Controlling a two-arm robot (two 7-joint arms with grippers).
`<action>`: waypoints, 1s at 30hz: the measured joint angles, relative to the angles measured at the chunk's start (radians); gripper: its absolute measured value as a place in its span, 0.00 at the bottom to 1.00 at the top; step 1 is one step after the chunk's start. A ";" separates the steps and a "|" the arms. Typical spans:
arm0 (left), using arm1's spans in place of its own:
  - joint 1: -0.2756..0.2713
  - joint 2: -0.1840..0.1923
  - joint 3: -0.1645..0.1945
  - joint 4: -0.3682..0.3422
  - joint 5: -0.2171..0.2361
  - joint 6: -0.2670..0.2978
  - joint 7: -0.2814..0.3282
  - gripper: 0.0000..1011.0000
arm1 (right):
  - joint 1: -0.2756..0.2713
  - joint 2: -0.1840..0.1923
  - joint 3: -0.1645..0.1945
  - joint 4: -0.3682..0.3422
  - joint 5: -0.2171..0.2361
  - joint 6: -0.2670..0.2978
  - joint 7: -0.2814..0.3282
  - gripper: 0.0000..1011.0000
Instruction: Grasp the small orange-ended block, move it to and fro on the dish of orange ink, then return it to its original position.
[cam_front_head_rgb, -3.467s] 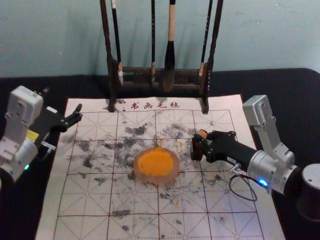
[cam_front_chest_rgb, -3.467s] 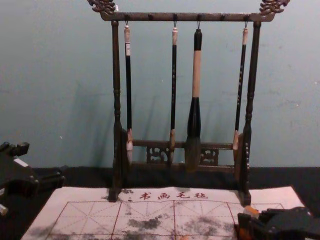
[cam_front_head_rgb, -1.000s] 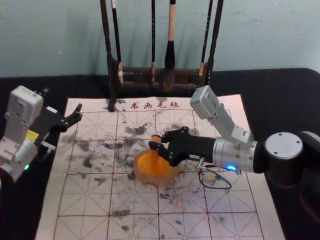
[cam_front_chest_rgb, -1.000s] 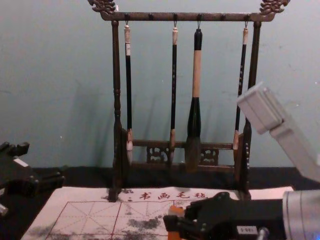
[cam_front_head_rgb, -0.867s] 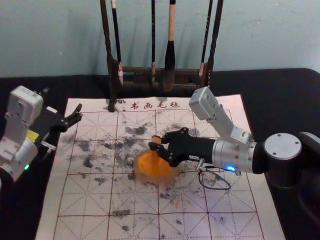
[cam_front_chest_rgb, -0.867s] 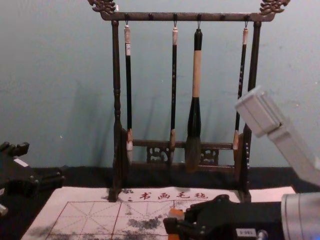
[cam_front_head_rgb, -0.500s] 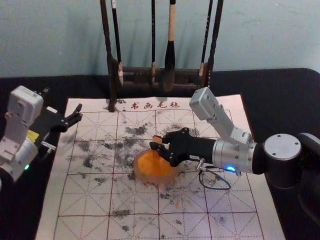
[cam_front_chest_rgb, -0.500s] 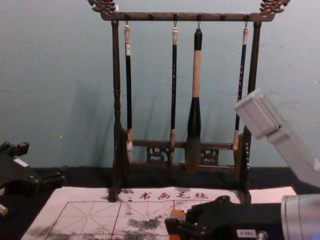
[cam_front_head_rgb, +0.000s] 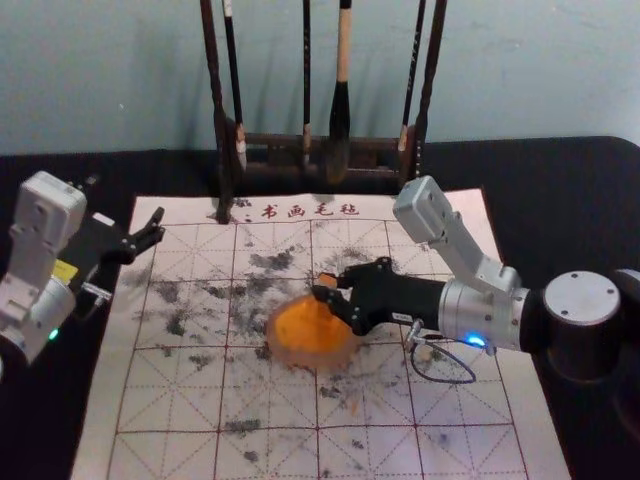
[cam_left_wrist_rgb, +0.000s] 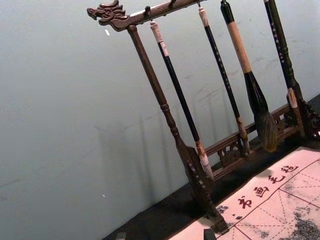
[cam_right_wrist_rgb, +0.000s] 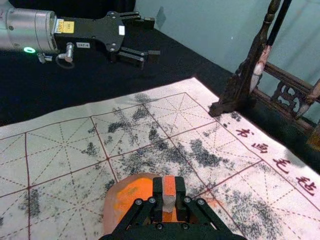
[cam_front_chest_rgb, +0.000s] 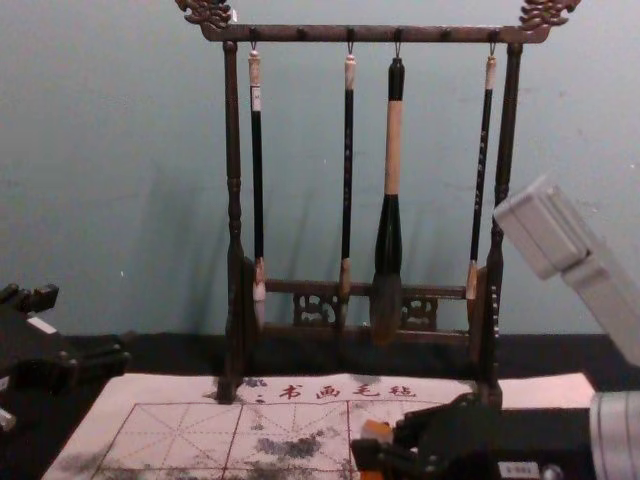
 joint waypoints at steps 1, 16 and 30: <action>0.000 0.000 0.000 0.000 0.000 0.000 0.000 0.99 | -0.005 0.005 0.001 -0.006 0.002 0.001 0.000 0.11; 0.000 0.000 0.000 0.000 0.000 0.000 0.000 0.99 | -0.021 0.010 -0.017 -0.034 0.015 0.003 0.023 0.11; 0.000 0.000 0.000 0.000 0.000 0.000 0.000 0.99 | 0.023 -0.040 -0.044 0.029 0.014 -0.006 0.032 0.11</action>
